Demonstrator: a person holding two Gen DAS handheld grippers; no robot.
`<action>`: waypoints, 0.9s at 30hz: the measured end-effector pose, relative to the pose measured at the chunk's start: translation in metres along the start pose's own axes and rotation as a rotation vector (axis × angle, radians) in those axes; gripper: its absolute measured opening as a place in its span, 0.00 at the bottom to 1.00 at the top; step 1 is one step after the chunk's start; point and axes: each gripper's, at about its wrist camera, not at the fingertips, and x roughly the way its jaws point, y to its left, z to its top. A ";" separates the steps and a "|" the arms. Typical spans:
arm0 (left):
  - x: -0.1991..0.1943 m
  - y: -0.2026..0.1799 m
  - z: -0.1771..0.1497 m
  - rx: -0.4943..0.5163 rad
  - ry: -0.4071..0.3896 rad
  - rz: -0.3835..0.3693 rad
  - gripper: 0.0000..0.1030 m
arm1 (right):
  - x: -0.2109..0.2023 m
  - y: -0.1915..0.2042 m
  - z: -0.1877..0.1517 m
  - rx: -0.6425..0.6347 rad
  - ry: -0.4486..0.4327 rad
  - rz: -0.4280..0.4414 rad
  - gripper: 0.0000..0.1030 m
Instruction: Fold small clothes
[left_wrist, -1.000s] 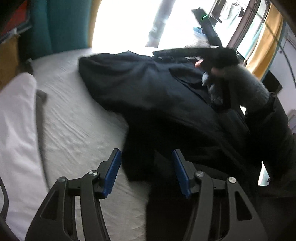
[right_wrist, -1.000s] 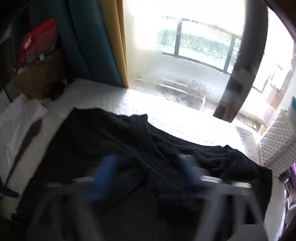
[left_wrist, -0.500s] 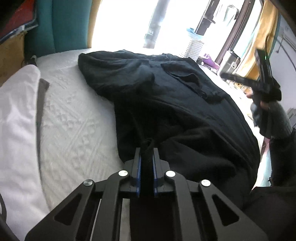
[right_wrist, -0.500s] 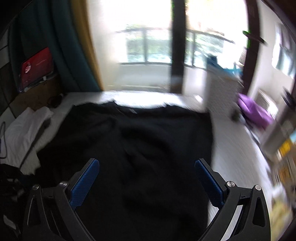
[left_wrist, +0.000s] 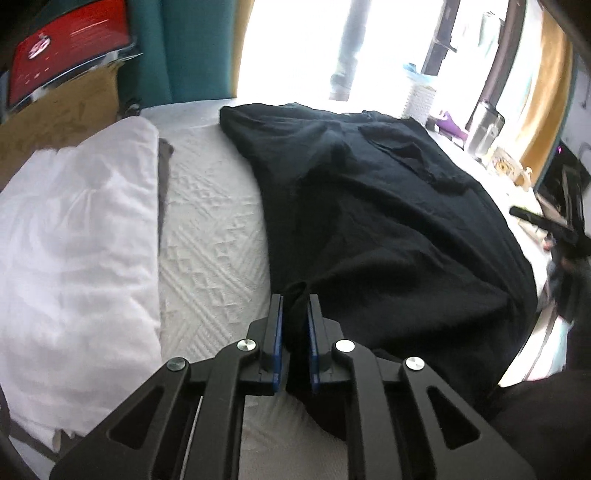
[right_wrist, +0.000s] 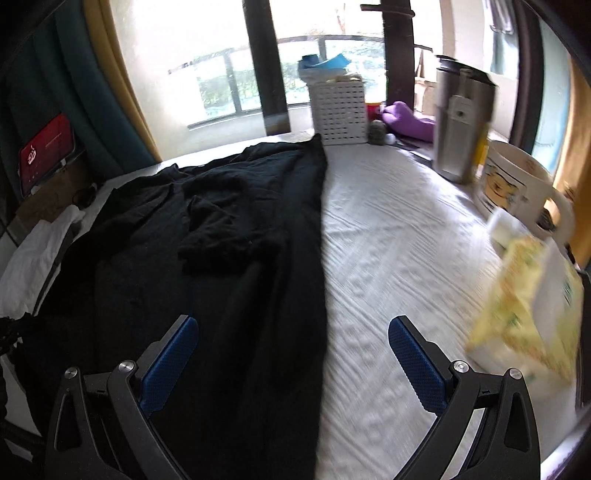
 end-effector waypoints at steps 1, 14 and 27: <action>-0.003 0.000 -0.001 -0.008 -0.007 -0.011 0.12 | -0.008 -0.001 -0.006 0.001 -0.008 0.000 1.00; -0.022 -0.001 -0.027 -0.039 -0.014 -0.085 0.61 | -0.048 0.011 -0.082 0.056 0.009 0.058 1.00; -0.012 -0.010 -0.028 -0.081 -0.046 -0.174 0.70 | -0.051 0.043 -0.147 0.037 0.127 0.160 0.87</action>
